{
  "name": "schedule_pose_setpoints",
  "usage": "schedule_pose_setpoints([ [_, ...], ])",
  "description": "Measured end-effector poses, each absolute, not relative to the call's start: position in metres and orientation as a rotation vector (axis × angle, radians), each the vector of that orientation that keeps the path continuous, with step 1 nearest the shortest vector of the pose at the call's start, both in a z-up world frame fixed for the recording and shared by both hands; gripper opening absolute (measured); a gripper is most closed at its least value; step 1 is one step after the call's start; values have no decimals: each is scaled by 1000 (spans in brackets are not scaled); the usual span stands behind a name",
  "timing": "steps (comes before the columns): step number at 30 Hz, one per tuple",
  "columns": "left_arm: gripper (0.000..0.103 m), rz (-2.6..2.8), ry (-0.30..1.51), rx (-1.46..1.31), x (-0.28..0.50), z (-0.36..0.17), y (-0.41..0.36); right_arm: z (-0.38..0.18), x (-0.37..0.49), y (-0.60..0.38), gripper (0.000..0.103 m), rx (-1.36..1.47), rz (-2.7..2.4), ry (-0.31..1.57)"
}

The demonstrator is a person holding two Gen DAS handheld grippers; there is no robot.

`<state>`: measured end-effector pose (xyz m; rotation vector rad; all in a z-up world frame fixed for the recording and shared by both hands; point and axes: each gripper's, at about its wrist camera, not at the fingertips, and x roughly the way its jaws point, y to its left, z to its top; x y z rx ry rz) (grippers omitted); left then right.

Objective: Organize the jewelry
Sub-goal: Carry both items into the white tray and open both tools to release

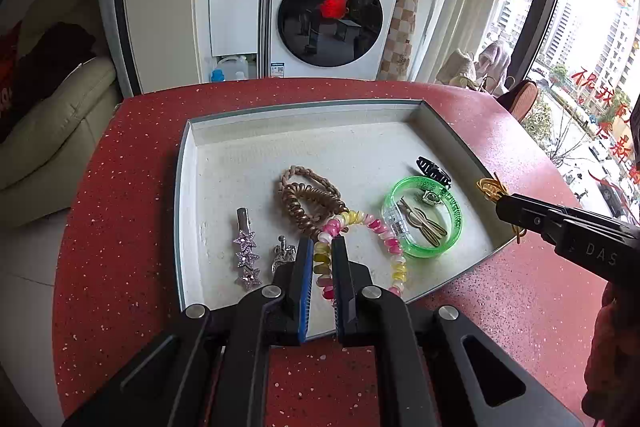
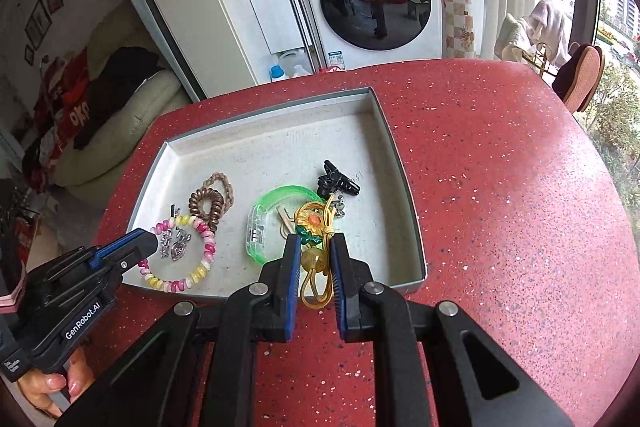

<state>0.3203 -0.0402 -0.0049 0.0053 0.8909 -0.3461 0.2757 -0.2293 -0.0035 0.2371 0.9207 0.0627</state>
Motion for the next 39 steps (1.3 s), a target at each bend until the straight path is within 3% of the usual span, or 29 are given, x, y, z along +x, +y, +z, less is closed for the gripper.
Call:
schedule_pose_setpoints([
  [32,28,-279,949,119,341,-42,-64,-49,313,-230,19,189,37,1025],
  [35,28,-274,948,113,341,-41,-63,-48,311,-231,31,199,37,1022],
  [37,28,-266,947,109,341,-40,-61,-47,310,-233,48,219,37,1015],
  [39,28,-254,943,111,340,-39,-59,-45,308,-235,48,236,41,1006],
])
